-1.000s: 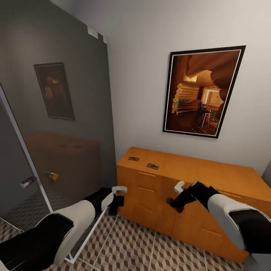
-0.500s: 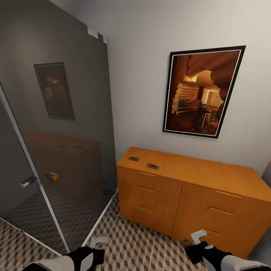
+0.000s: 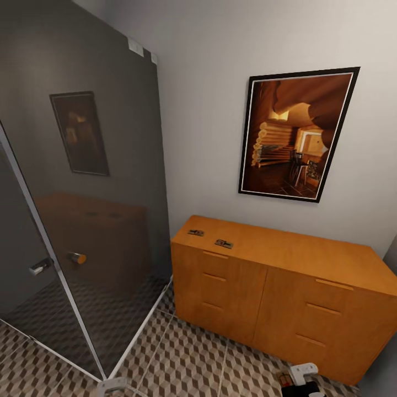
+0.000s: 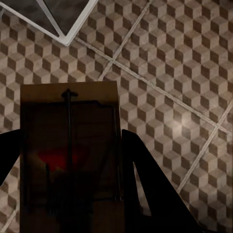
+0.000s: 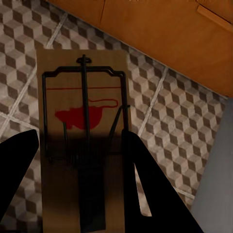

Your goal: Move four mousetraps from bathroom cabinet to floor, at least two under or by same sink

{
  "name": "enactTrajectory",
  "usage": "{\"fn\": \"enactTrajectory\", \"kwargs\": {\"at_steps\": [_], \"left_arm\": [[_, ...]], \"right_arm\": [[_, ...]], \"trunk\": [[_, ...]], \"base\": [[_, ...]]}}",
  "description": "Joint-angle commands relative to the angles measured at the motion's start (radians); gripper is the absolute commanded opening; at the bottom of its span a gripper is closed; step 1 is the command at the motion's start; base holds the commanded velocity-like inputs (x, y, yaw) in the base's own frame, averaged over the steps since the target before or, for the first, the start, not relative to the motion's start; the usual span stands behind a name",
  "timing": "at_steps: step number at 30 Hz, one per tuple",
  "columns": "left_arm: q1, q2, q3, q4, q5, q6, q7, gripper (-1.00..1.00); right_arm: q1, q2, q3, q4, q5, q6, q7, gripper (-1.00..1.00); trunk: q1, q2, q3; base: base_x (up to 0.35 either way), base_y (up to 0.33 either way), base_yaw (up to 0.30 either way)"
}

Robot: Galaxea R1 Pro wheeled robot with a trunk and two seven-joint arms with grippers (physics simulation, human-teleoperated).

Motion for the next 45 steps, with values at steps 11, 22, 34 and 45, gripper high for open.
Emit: {"fn": "enactTrajectory", "kwargs": {"at_steps": [11,22,34,45], "left_arm": [[0.001,0.009,0.002,0.000,0.003,-0.145,0.008,-1.00],[0.001,0.004,0.001,0.001,0.001,-0.159,0.006,-1.00],[0.004,0.002,0.001,0.002,0.003,-0.163,0.005,-1.00],[0.018,0.005,0.001,0.002,0.002,-0.170,0.002,-1.00]], "right_arm": [[0.000,0.006,0.002,-0.002,0.001,-0.004,-0.001,-1.00],[0.000,0.006,0.003,-0.001,0.001,-0.004,-0.001,-1.00],[0.000,0.006,0.003,-0.002,0.001,-0.003,-0.001,-1.00],[0.000,0.006,0.003,-0.001,0.001,-0.003,-0.001,-1.00]], "trunk": [[0.000,0.000,0.001],[0.000,0.000,0.001],[0.000,0.000,0.001],[0.000,0.000,0.001]], "base": [[0.000,0.000,0.104],[0.000,0.000,0.292],[0.000,0.000,0.296],[0.000,0.000,0.297]]}}
